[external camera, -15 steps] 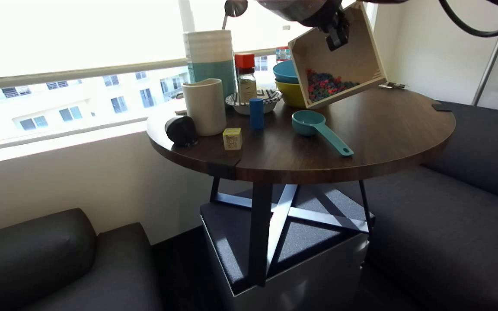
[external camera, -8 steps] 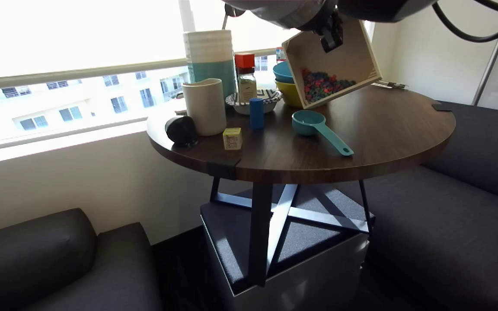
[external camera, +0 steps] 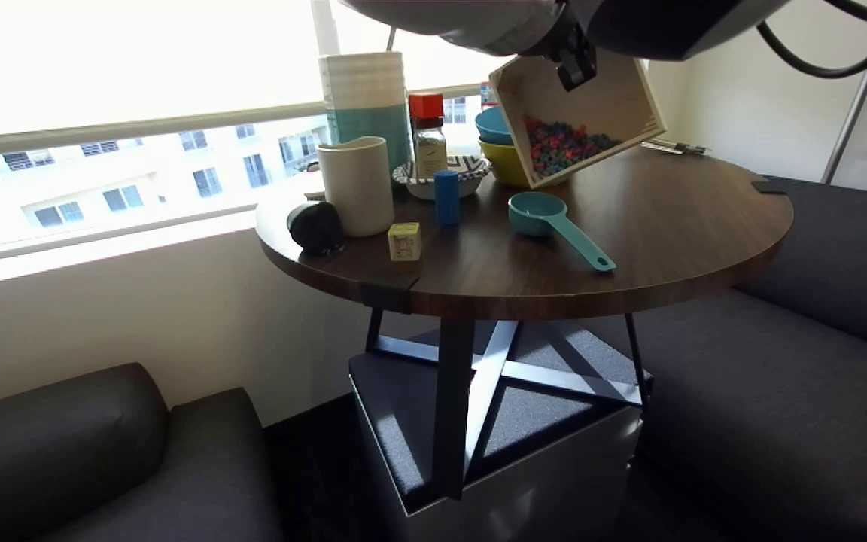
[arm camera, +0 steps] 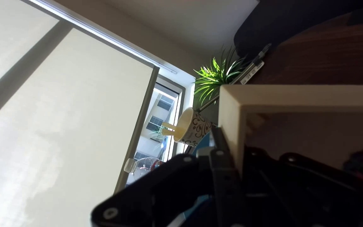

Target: Pick up the square wooden box and pour some of the substance into the blue measuring spoon on the table, put the square wooden box on the table

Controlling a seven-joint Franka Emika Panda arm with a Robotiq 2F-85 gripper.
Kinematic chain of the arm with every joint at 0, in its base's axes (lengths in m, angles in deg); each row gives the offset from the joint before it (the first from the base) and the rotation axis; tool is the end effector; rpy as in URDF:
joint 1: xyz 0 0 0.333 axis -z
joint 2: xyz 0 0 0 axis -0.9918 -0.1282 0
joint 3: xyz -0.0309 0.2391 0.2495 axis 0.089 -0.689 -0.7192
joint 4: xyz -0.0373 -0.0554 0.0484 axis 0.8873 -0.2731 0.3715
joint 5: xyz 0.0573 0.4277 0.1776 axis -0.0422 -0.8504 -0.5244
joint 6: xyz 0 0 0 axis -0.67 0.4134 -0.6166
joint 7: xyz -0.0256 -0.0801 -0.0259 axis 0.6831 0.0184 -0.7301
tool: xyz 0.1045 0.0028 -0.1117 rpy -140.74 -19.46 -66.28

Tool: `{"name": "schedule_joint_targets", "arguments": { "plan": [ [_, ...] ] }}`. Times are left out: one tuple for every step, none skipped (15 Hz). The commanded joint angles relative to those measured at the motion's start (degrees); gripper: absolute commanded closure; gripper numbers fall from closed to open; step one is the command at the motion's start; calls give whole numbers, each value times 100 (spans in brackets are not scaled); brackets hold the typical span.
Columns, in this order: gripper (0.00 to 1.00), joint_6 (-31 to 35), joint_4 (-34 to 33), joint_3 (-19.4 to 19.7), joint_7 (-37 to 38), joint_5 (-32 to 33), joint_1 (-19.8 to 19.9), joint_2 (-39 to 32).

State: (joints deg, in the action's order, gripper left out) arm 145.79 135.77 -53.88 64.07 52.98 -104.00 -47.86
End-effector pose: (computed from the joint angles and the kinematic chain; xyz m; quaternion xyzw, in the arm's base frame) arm 0.5137 0.2514 0.4232 0.6804 0.3098 -0.0322 0.6633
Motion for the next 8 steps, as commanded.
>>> {"name": "schedule_joint_targets", "arguments": {
  "plan": [
    [98, -234, -84, -40, -146, 282, -83, -108],
    [98, -236, -90, -43, -151, 288, -86, -124],
    [98, -220, -95, -48, -155, 288, -88, -138],
    [98, -222, -93, -53, -157, 304, -94, -149],
    [98, -223, -91, -56, -169, 319, -103, -158],
    [98, -218, -94, -55, -176, 321, -109, -164],
    [98, -223, -93, -53, -182, 328, -115, -169],
    [98, -234, -90, -53, -183, 344, -123, -177]
  ]
}}
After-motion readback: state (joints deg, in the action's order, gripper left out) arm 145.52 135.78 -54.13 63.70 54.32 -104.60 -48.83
